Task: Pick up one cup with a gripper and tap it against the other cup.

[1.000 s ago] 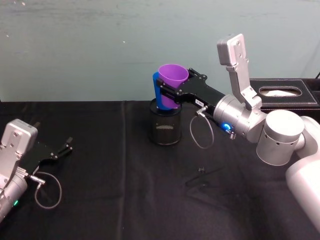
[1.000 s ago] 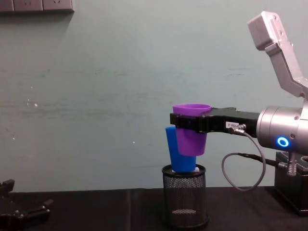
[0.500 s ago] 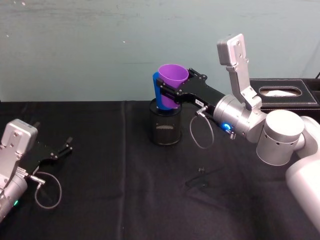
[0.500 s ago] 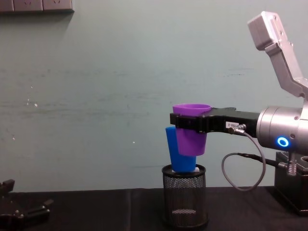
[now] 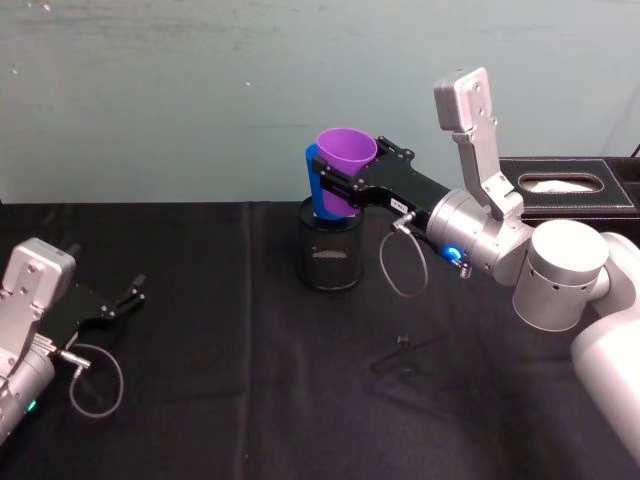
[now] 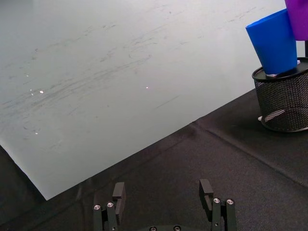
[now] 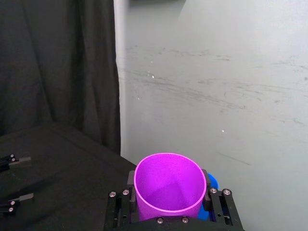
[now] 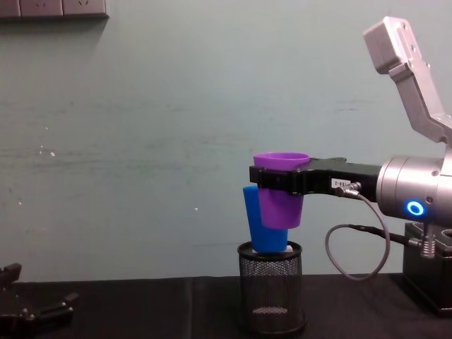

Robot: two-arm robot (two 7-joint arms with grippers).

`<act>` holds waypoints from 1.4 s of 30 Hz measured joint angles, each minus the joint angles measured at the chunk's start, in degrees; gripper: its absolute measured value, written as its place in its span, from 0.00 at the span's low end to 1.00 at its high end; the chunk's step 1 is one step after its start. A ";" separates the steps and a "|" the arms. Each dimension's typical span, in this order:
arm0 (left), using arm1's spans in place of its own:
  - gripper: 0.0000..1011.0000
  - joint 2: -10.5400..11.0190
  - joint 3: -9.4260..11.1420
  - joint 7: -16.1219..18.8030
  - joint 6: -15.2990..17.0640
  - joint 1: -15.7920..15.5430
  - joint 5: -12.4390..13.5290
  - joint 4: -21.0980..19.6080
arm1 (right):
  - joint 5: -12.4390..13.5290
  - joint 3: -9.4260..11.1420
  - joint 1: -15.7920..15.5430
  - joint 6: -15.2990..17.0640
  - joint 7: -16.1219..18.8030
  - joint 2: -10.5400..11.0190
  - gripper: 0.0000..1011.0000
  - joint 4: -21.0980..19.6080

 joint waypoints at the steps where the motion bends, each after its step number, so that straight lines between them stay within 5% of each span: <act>1: 0.99 0.00 0.00 0.00 0.00 0.00 0.00 0.00 | 0.00 0.00 0.00 0.00 0.00 0.00 0.73 0.00; 42: 0.99 0.00 0.00 0.00 0.00 0.00 0.00 0.00 | 0.00 0.00 0.00 0.00 0.00 0.00 0.73 0.00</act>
